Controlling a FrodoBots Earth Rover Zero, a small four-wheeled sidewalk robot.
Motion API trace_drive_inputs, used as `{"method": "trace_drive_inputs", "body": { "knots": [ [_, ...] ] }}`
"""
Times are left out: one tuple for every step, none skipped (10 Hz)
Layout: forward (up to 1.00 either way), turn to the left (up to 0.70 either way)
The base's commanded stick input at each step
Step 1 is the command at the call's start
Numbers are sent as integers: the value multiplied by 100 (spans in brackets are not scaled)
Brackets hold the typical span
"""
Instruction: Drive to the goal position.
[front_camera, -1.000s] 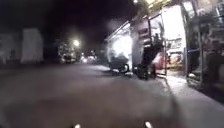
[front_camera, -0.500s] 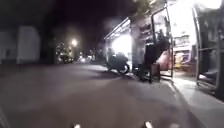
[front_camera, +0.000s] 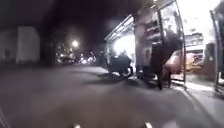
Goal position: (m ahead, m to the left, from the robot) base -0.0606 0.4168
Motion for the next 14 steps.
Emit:
{"method": "trace_drive_inputs", "body": {
  "knots": [
    [100,0],
    [100,0],
    [100,0],
    [100,0],
    [100,0],
    [100,0],
    [100,-10],
    [100,-25],
    [100,-40],
    [100,-23],
    [100,-7],
    [100,-1],
    [100,0],
    [100,0]
  ]
}}
